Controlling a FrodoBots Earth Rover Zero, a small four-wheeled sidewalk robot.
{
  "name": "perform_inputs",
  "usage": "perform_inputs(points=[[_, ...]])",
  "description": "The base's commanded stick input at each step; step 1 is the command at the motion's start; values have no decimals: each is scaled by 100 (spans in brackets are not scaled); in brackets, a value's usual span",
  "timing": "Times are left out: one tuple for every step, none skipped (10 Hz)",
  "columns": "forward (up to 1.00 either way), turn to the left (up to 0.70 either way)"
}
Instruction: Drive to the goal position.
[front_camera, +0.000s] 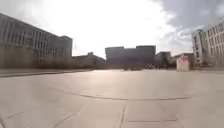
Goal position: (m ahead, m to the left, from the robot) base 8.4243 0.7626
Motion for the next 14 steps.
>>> perform_inputs(points=[[100, 0], [100, 0], [100, 0], [100, 0], [100, 0], [100, 0], [100, 0], [100, 0], [100, 0], [100, 0], [100, 0], [100, 0], [100, 0], [100, 0]])
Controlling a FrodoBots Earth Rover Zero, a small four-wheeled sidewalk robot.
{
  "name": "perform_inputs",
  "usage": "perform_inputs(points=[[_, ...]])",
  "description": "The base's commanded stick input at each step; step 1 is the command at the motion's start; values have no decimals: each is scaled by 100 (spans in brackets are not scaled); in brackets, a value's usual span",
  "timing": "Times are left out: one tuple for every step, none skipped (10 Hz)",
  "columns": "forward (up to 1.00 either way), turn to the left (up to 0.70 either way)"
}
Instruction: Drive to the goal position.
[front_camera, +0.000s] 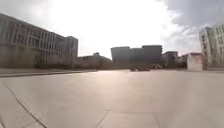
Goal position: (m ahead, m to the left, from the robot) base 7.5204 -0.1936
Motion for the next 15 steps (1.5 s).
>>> perform_inputs(points=[[100, 0], [100, 0], [100, 0], [100, 0], [100, 0], [100, 0], [100, 0], [100, 0], [100, 0], [100, 0], [100, 0], [100, 0], [100, 0], [100, 0], [100, 0]])
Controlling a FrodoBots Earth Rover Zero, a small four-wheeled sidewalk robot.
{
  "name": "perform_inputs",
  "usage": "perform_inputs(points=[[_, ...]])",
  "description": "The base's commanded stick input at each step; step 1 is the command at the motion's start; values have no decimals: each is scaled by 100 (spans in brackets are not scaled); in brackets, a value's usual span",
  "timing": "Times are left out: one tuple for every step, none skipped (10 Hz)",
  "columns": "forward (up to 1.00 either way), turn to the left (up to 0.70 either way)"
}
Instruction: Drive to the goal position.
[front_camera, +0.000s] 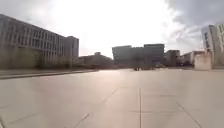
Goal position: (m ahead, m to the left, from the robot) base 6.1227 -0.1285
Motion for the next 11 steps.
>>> perform_inputs(points=[[100, 0], [100, 0], [100, 0], [100, 0], [100, 0], [100, 0], [100, 0], [100, 0], [100, 0], [100, 0], [100, 0]])
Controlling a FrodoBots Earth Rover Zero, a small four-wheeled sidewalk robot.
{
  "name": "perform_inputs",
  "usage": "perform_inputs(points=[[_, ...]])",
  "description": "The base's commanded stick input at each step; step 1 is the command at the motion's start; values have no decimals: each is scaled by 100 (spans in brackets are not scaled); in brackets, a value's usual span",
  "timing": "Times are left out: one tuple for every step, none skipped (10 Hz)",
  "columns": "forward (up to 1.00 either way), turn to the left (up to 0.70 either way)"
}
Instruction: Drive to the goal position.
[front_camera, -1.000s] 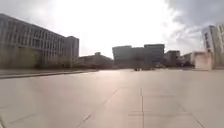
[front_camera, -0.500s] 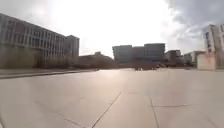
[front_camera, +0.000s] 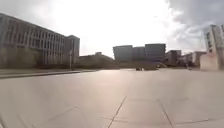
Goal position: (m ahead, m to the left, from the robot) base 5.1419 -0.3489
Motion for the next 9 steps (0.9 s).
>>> perform_inputs(points=[[100, 0], [100, 0], [100, 0], [100, 0], [100, 0], [100, 0], [100, 0], [100, 0], [100, 0]])
